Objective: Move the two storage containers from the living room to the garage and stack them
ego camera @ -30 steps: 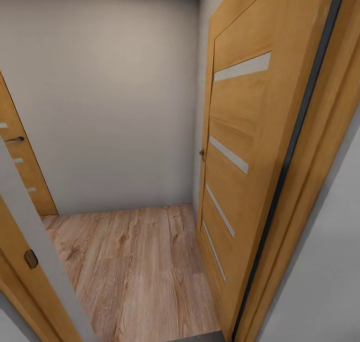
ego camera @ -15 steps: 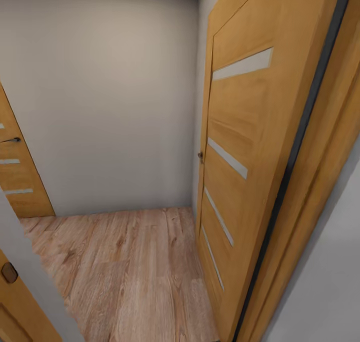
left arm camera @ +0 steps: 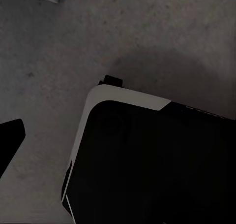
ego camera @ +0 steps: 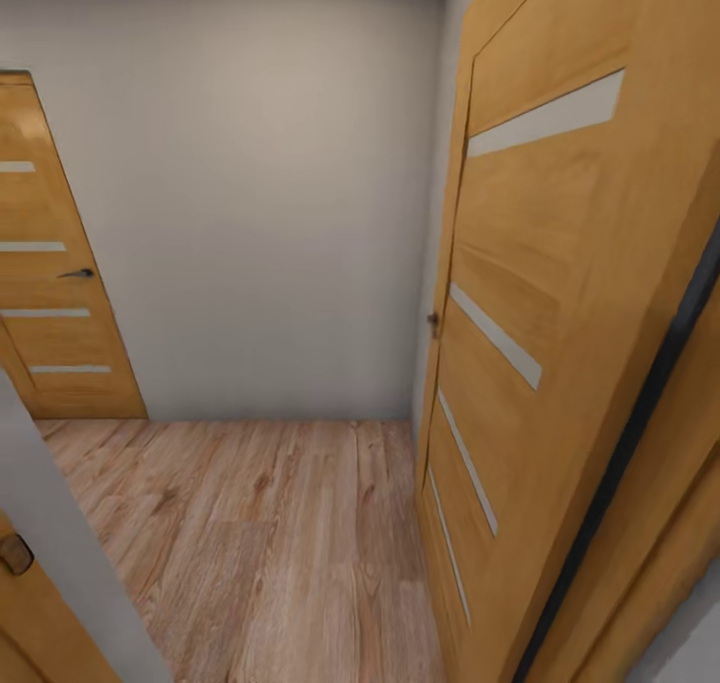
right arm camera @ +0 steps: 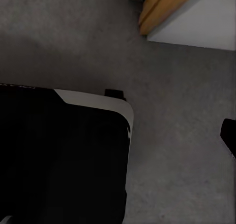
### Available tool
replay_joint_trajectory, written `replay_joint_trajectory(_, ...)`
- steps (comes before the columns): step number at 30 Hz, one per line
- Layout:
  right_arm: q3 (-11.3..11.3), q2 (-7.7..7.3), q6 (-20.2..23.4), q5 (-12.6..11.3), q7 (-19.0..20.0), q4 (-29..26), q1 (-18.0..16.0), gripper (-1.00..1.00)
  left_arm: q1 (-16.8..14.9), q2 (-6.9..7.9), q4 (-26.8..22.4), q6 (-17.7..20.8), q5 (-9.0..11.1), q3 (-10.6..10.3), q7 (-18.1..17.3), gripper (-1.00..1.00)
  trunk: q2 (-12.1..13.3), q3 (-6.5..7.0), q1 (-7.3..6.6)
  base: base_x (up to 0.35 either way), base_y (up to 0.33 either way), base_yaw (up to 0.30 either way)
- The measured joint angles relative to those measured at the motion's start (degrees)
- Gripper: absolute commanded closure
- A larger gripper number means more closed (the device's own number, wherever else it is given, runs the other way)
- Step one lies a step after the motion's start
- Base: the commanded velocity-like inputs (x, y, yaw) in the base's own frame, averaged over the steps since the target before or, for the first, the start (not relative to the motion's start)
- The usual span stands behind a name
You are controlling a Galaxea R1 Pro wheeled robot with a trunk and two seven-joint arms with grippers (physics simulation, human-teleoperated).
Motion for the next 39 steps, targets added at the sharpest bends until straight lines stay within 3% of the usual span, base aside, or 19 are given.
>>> replay_joint_trajectory(39, 0.18, 0.08, 0.23, 0.20, 0.57, 0.00, 0.03, -1.00, -0.01, -0.01, -0.04, -0.03, 0.01, 0.01, 0.00, -1.00, 0.00, 0.00, 0.01, 0.031, 0.031, 0.010)
